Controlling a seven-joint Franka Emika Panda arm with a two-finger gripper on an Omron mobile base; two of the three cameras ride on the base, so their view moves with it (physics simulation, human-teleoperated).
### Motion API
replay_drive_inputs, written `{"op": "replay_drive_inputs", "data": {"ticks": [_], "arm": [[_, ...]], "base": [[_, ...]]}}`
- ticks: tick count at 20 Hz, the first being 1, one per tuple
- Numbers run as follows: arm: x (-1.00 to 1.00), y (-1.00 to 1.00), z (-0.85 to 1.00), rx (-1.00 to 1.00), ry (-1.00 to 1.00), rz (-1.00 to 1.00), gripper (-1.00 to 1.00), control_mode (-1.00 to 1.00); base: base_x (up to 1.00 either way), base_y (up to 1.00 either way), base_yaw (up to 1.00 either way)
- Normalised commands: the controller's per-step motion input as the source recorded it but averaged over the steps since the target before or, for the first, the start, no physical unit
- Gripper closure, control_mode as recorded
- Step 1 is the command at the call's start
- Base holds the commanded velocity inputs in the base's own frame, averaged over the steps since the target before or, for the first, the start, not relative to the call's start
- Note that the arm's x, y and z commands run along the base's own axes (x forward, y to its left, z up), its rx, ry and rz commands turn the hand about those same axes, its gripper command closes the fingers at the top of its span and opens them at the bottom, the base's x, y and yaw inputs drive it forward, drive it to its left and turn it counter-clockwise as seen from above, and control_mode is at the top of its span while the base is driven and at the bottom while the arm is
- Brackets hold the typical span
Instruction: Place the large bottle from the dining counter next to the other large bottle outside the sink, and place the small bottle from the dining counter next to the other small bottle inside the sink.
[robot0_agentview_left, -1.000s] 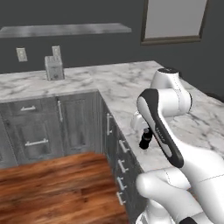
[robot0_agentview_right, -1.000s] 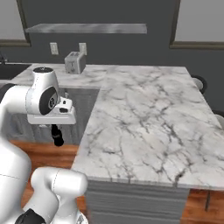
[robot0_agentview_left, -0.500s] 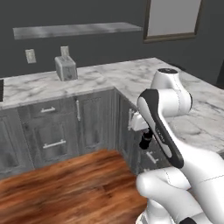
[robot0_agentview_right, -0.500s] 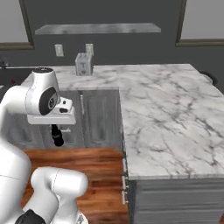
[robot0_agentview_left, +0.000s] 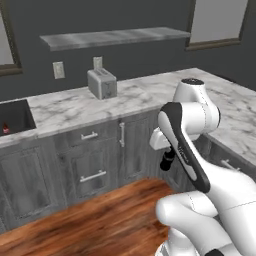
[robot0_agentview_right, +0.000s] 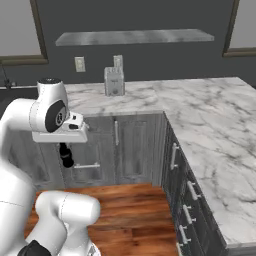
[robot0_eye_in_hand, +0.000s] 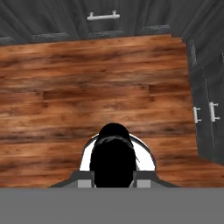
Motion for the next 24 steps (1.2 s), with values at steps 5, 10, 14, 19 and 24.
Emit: {"op": "replay_drive_inputs", "data": {"ticks": [5, 10, 14, 19, 24], "arm": [[0.00, 0.00, 0.00, 0.00, 0.00, 0.00, 1.00, 1.00], [0.00, 0.00, 0.00, 0.00, 0.00, 0.00, 1.00, 1.00], [0.00, 0.00, 0.00, 0.00, 0.00, 0.00, 1.00, 1.00], [0.00, 0.00, 0.00, 0.00, 0.00, 0.00, 1.00, 1.00], [0.00, 0.00, 0.00, 0.00, 0.00, 0.00, 1.00, 1.00]], "base": [[0.25, 1.00, -0.02], [0.12, 1.00, 0.01], [0.53, 0.99, 0.05], [0.78, 0.92, 0.04], [0.73, 0.75, 0.03]]}}
